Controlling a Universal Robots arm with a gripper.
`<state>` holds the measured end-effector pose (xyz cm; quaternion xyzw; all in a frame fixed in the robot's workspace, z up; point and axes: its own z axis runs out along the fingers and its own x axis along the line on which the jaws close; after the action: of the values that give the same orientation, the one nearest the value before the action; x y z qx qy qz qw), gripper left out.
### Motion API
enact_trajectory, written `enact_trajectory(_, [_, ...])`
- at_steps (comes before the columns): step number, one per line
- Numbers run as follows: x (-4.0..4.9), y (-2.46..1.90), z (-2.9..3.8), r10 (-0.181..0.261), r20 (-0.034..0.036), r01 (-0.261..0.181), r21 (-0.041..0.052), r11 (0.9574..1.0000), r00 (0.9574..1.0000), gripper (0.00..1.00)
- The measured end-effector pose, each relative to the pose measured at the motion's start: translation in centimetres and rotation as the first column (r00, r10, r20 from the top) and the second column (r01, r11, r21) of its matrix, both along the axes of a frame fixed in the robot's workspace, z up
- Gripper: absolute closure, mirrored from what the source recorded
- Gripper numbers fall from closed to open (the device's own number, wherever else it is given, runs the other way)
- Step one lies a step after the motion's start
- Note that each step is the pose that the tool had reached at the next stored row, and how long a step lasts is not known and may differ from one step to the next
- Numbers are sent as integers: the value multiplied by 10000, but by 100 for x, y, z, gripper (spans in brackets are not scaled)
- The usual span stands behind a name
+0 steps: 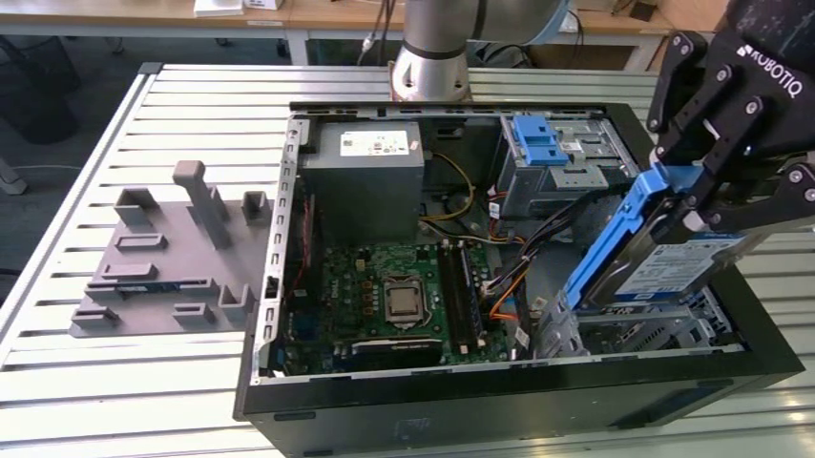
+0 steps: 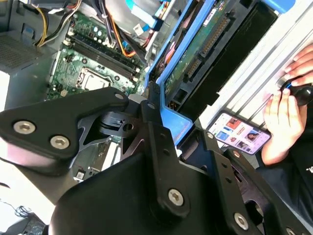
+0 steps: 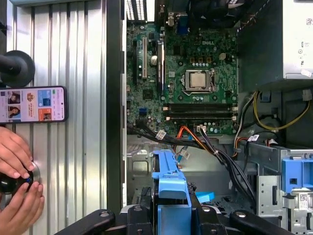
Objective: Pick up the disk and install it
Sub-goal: 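Insert the disk into the insertion slot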
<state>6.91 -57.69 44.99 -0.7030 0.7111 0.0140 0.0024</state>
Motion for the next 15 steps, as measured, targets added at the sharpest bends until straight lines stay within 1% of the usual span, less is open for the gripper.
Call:
enact_trajectory(6, [37,30,-38,2,0,-2,3,10000,10000,64])
enact_trajectory(12, [64,68,-69,16,0,-16,2,10000,10000,64])
enact_trajectory(15, [77,73,-90,20,0,-20,2,10000,10000,64])
